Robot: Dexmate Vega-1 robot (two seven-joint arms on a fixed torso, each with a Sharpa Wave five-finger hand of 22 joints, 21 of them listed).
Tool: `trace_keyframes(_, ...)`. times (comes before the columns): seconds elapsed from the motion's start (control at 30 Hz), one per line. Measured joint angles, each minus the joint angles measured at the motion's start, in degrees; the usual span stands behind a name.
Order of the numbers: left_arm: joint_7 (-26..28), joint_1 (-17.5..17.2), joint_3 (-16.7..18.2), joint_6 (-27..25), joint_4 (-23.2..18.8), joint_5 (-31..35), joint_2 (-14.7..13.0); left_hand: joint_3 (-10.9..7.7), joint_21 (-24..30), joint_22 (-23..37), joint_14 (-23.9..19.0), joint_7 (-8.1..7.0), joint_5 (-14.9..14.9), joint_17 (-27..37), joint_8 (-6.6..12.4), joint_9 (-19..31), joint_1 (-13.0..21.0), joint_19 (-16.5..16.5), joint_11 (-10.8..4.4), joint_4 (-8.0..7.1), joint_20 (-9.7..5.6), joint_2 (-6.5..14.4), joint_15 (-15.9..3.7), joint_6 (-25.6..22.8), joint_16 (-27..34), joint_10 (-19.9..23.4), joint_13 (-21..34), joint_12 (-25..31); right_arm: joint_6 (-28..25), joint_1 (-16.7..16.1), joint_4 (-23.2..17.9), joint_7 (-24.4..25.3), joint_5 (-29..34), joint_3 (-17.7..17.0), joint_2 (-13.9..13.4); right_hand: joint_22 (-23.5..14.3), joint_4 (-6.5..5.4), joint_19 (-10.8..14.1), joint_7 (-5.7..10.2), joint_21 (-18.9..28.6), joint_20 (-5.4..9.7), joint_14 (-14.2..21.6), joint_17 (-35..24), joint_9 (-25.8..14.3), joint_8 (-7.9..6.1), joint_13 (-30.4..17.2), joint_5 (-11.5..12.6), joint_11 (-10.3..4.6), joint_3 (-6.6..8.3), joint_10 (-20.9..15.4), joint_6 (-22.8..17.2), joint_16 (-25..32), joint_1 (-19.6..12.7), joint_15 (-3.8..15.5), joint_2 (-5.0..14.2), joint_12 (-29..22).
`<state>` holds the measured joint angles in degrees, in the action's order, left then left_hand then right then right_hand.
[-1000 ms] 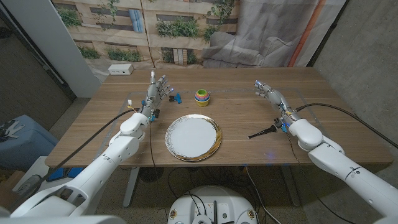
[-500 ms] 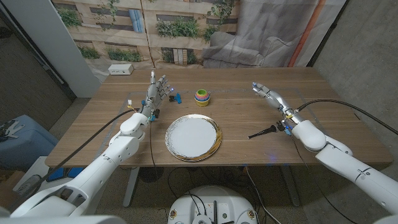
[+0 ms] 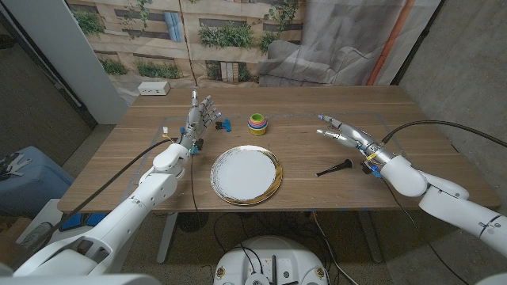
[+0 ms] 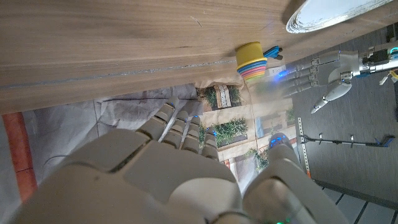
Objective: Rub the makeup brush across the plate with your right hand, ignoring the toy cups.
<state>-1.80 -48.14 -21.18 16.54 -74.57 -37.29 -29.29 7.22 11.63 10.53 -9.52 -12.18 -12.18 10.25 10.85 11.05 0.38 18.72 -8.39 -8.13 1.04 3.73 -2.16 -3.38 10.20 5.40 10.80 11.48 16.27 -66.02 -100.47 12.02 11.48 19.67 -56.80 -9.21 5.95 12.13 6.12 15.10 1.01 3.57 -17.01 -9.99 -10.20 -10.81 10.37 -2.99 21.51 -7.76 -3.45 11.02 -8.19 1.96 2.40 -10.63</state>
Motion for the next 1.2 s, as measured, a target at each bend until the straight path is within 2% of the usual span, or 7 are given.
trace_keyframes(0.23, 0.00, 0.00, 0.00, 0.00, 0.00, 0.00, 0.00, 0.00, 0.00, 0.00, 0.00, 0.00, 0.00, 0.00, 0.00, 0.00, 0.00, 0.00, 0.00, 0.00, 0.00, 0.00, 0.00, 0.00, 0.00, 0.00, 0.00, 0.00, -1.45, -1.80, -1.95, 1.00, 4.47, -0.34, -2.48, 0.00, 0.41, -0.14, 0.32, -0.30, -0.54, -0.61, 0.28, 0.00, 0.00, 0.00, 0.00, -0.51, 0.05, 0.50, 0.94, 0.00, -0.43, -0.01, -0.45, 0.00)
trace_keyframes(0.43, 0.00, 0.00, 0.00, 0.00, 0.00, 0.00, 0.00, 0.00, 0.00, 0.00, 0.00, 0.00, 0.00, 0.00, 0.00, 0.00, 0.00, 0.00, 0.00, 0.00, 0.00, 0.00, 0.00, 0.00, 0.00, 0.00, 0.00, 0.00, -3.68, -3.86, -4.75, 1.50, 8.51, -0.93, -5.23, -0.28, 1.91, 0.28, 0.93, -0.91, -0.94, -1.03, 0.80, -0.29, 0.00, 0.00, 0.00, -1.02, 0.65, 1.02, 2.35, 0.00, -1.36, -0.04, -1.35, 0.00)
trace_keyframes(0.53, 0.00, 0.00, 0.00, 0.00, 0.00, 0.00, -0.01, 0.00, 0.00, 0.00, 0.00, 0.00, 0.00, 0.00, 0.00, 0.00, 0.00, 0.00, 0.00, 0.00, 0.00, 0.00, 0.00, 0.00, 0.00, 0.00, 0.00, 0.00, -5.02, -4.95, -6.23, 1.51, 10.22, -1.38, -6.71, -0.28, 2.39, 0.31, 1.23, -1.13, -0.96, -1.21, 1.00, -0.29, 0.00, 0.01, 0.00, -1.12, 0.76, 1.11, 2.66, 0.00, -1.74, -0.22, -1.69, 0.00)
trace_keyframes(0.6, 0.00, 0.00, 0.00, 0.00, -0.01, 0.00, -0.01, 0.00, 0.00, 0.00, 0.00, 0.00, 0.00, 0.00, 0.00, 0.00, 0.00, 0.00, 0.00, 0.00, 0.00, 0.00, 0.00, 0.00, 0.00, 0.00, 0.00, 0.00, -6.33, -5.69, -7.26, 1.49, 11.50, -1.69, -7.64, -0.28, 2.61, 0.71, 1.23, -1.13, -1.36, -1.21, 1.06, -0.29, 0.00, 0.01, 0.00, -1.12, 0.86, 1.11, 2.66, 0.00, -2.41, -0.22, -1.05, 0.00)
trace_keyframes(0.67, 0.00, 0.00, 0.00, 0.00, -0.01, 0.00, -0.01, 0.00, 0.00, 0.00, 0.00, 0.00, 0.00, 0.00, 0.00, 0.00, 0.00, 0.00, 0.00, 0.00, 0.00, 0.00, 0.00, 0.00, 0.00, 0.00, 0.00, 0.00, -6.65, -6.24, -8.09, 1.45, 11.81, -1.94, -8.40, -0.28, 2.76, 0.70, 1.54, -1.13, -1.35, -1.21, 1.06, -0.29, 0.00, 0.01, 0.00, -1.12, 1.01, 1.11, 2.97, 0.00, -3.31, -0.22, -1.95, 0.00)
trace_keyframes(0.77, 0.00, 0.00, 0.00, 0.00, -0.01, 0.00, -0.01, 0.00, 0.00, -0.01, 0.00, 0.00, 0.00, 0.00, 0.00, 0.00, 0.00, 0.00, 0.00, 0.00, 0.00, 0.00, 0.00, 0.00, 0.00, 0.00, 0.00, 0.00, -7.67, -7.36, -9.82, 1.12, 12.83, -2.42, -10.15, -0.28, 3.24, 0.70, 1.75, -1.35, -1.34, -1.20, 1.33, -0.29, 0.00, 0.01, 0.00, -1.12, 1.01, 1.11, 3.17, 0.00, -3.32, -0.22, -1.92, 0.00)
trace_keyframes(1.2, 0.02, -0.01, 0.00, 0.00, -0.04, 0.00, -0.01, 0.00, 0.00, -0.01, 0.00, 0.00, 0.00, 0.00, 0.00, 0.00, 0.00, 0.00, 0.00, 0.00, 0.00, 0.00, 0.00, 0.00, 0.19, 0.00, 0.00, 0.00, -14.29, -9.30, -14.47, -4.00, 16.61, -3.49, -14.52, -0.27, 5.04, 0.90, 2.04, -2.42, -1.54, -2.65, 2.12, -0.28, -0.44, -0.27, 0.58, -2.05, 2.85, 2.05, 5.34, 0.00, -8.98, -1.25, -1.41, 0.00)
